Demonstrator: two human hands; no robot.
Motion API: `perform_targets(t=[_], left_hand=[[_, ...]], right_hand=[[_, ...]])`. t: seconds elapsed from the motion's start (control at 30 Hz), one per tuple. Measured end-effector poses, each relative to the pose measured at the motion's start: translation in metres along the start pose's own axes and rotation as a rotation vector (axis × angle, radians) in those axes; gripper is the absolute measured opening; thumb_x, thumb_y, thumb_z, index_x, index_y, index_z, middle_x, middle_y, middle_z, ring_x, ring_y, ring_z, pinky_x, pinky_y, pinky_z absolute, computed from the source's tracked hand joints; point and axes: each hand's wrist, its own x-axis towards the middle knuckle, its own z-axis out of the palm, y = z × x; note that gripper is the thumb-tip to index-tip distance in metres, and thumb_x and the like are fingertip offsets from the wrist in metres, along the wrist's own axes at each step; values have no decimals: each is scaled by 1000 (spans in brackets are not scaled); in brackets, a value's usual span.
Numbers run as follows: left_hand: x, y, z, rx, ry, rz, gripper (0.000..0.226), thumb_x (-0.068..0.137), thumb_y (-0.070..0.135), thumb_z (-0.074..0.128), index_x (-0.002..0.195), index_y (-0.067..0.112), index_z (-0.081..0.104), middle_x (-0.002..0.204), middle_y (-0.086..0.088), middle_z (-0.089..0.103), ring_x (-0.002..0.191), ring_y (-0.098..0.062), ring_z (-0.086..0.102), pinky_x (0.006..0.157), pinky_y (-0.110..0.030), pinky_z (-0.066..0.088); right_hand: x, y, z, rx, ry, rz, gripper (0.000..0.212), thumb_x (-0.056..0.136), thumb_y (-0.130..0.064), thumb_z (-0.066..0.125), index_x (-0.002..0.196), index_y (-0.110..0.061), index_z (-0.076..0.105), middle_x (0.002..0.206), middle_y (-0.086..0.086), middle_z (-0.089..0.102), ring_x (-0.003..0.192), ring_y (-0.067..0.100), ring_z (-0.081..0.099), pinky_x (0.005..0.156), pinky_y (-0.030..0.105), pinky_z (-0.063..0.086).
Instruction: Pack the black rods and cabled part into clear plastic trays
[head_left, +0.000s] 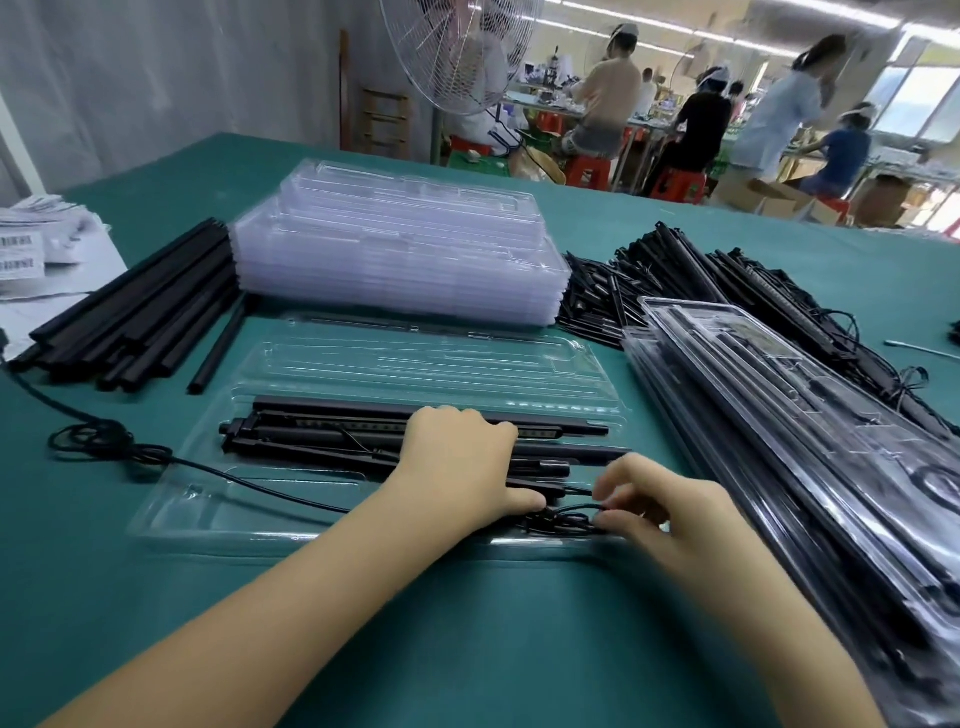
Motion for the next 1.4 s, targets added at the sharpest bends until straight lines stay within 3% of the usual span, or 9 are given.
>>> perform_targets(t=[0.2, 0.37, 0.5, 0.6, 0.77, 1.07, 1.2, 1.33, 1.4], left_hand=[[-3, 2, 3, 26, 52, -10, 65, 79, 79, 37, 112, 25, 52, 106, -3, 61, 99, -25, 57, 67, -31, 28], [-6, 4, 4, 63, 98, -1, 65, 79, 81, 34, 105, 25, 53, 98, -1, 61, 91, -23, 59, 62, -30, 26], [-5, 3, 2, 58, 104, 22, 63, 81, 79, 32, 104, 25, 54, 101, -1, 62, 94, -24, 60, 64, -30, 27], [-2, -6, -1, -25, 73, 17, 54, 86, 74, 28, 83, 23, 47, 98, 0, 64, 97, -24, 60, 64, -30, 27], [-3, -11, -5, -121, 1, -23, 63, 76, 85, 23, 64, 24, 34, 66, 8, 45, 74, -21, 50, 54, -29, 22], [-2, 0, -2, -38, -2, -40, 61, 75, 83, 38, 97, 27, 49, 108, -1, 62, 104, -24, 58, 68, -31, 29], [-2, 1, -6, -38, -16, -69, 62, 73, 84, 39, 87, 24, 42, 105, -1, 62, 100, -24, 58, 70, -32, 26], [-2, 4, -14, -51, -26, -75, 58, 73, 80, 47, 85, 24, 40, 105, -1, 62, 103, -23, 55, 84, -38, 28], [-3, 8, -18, -116, -43, -41, 51, 78, 70, 54, 83, 21, 39, 103, -1, 62, 100, -24, 57, 79, -34, 29]], right_hand=[[-7, -6, 13, -98, 142, -126, 17, 76, -9, 76, 70, -13, 61, 63, -10, 59, 64, 5, 55, 56, 8, 36], [-5, -14, 26, -267, 197, -61, 23, 83, -19, 67, 71, -13, 49, 68, -4, 51, 66, 17, 49, 59, 36, 46], [1, -17, 34, -403, 221, 4, 20, 86, -28, 62, 76, -14, 52, 80, -4, 45, 69, 17, 42, 52, 31, 38], [4, -17, 34, -454, 168, -1, 18, 89, -28, 58, 80, -14, 51, 84, -4, 40, 66, 17, 36, 52, 28, 30], [11, -11, 28, -485, -21, 6, 18, 95, -37, 46, 86, -22, 41, 90, -5, 38, 72, 17, 42, 59, 32, 40], [2, -3, 14, -323, -56, 62, 25, 85, -42, 62, 102, -28, 72, 88, -10, 49, 91, 10, 39, 84, 20, 31], [1, -6, 10, -165, 64, 192, 30, 77, -33, 75, 105, -24, 71, 98, -9, 52, 96, 6, 48, 73, 4, 29], [9, -9, 9, -225, 15, 288, 38, 73, -33, 78, 106, -16, 68, 96, -3, 59, 88, 10, 55, 72, 17, 36], [12, -13, 9, -320, -57, 308, 36, 78, -35, 74, 106, -13, 67, 99, 1, 63, 93, 15, 57, 79, 23, 41]])
